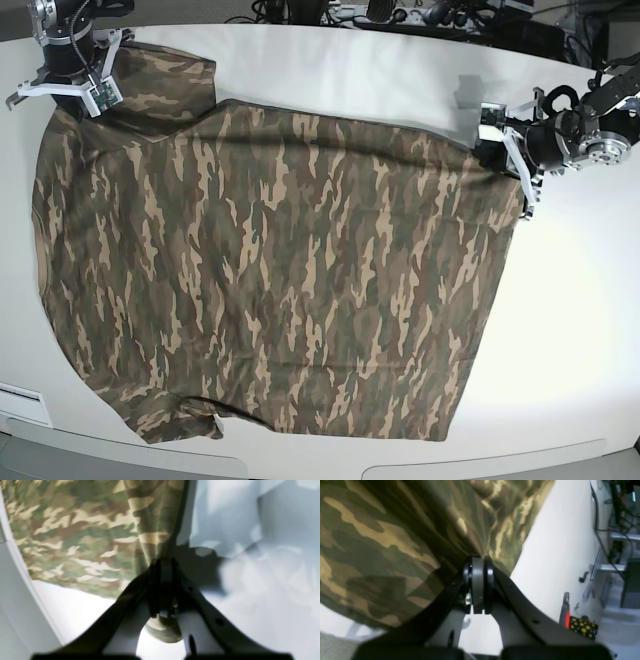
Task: Fold the T-shirt properly
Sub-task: 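Drag the camouflage shirt toward the robot with both grippers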
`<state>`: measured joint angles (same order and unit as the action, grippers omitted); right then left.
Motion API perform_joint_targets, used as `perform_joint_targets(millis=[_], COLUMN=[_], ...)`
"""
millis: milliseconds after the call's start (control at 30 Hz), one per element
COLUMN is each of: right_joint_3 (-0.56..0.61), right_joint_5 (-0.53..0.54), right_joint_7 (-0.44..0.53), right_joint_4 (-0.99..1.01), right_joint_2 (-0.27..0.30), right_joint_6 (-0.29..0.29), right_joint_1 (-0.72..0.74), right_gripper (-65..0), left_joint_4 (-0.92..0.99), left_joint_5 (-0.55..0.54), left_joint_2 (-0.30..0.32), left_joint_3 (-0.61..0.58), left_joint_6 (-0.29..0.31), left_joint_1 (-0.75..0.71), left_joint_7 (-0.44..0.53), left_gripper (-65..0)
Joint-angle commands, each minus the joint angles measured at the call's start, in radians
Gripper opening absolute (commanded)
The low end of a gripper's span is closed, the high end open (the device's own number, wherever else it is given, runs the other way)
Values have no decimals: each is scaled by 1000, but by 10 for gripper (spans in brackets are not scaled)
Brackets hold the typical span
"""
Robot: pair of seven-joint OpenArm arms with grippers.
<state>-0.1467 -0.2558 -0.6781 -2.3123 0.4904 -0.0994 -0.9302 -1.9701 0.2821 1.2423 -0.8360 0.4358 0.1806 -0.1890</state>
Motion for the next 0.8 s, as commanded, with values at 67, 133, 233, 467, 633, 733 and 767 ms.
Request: perform_joint_targets(millis=[67, 133, 233, 467, 633, 733, 767], right_joint_3=[-35, -49, -52, -53, -53, -53, -53], right_joint_5=[-14, -13, -12, -11, -11, -11, -11], right_joint_7=[3, 3, 2, 0, -31, -49, -48], right_joint_4=[-38, -44, -44, -44, -44, -44, -44], right_joint_2=[11, 11, 11, 11, 11, 11, 11], right_joint_6=[14, 14, 14, 15, 48, 64, 67], right_joint_1=[-47, -69, -96, -156, -161, -162, -161], right_gripper=[-650, -650, -650, -650, -650, -650, -650], left_joint_4=[-49, -69, -98, -184, -233, -252, -254], left_joint_5=[-3, -3, -6, -2, 59, 103, 122], left_joint_2=[27, 27, 27, 58, 78, 80, 79], left_joint_3=[11, 11, 11, 11, 11, 11, 11], left_joint_6=[-29, -30, -29, -62, -155, -181, -199], left_joint_1=[13, 10, -8, -122, -211, -267, -282], left_joint_7=[-32, -45, -77, -171, -247, -272, -277], left_gripper=[-650, -650, -650, -650, -650, -650, -650])
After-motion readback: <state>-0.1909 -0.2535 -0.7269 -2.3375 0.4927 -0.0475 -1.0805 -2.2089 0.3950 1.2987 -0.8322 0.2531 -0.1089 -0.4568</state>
